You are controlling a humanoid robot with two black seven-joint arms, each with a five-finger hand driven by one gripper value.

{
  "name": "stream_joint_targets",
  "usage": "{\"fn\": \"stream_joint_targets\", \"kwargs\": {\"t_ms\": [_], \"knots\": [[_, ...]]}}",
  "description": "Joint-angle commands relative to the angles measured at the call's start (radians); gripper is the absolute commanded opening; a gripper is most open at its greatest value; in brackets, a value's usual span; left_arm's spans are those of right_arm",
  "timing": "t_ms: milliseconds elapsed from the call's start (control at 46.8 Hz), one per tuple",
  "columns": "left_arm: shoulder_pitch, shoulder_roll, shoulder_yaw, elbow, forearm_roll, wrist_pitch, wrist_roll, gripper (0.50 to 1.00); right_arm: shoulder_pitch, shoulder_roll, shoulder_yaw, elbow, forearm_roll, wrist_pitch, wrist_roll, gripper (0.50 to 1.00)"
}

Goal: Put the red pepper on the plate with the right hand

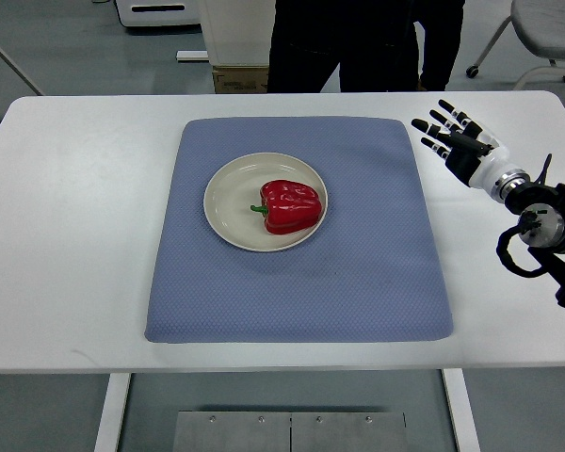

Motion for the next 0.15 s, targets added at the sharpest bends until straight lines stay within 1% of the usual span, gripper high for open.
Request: {"fn": "stream_joint_targets", "kwargs": {"t_ms": [0, 128], "knots": [[0.0, 0.0, 0.0, 0.0, 0.0, 0.0, 0.0, 1.0, 0.0, 0.003, 0.0, -0.004, 0.0, 0.002, 0.001, 1.0], [0.0, 0.0, 0.0, 0.0, 0.001, 0.0, 0.0, 1.0, -0.002, 0.024, 0.026, -0.024, 0.003, 0.001, 0.001, 1.0]]}}
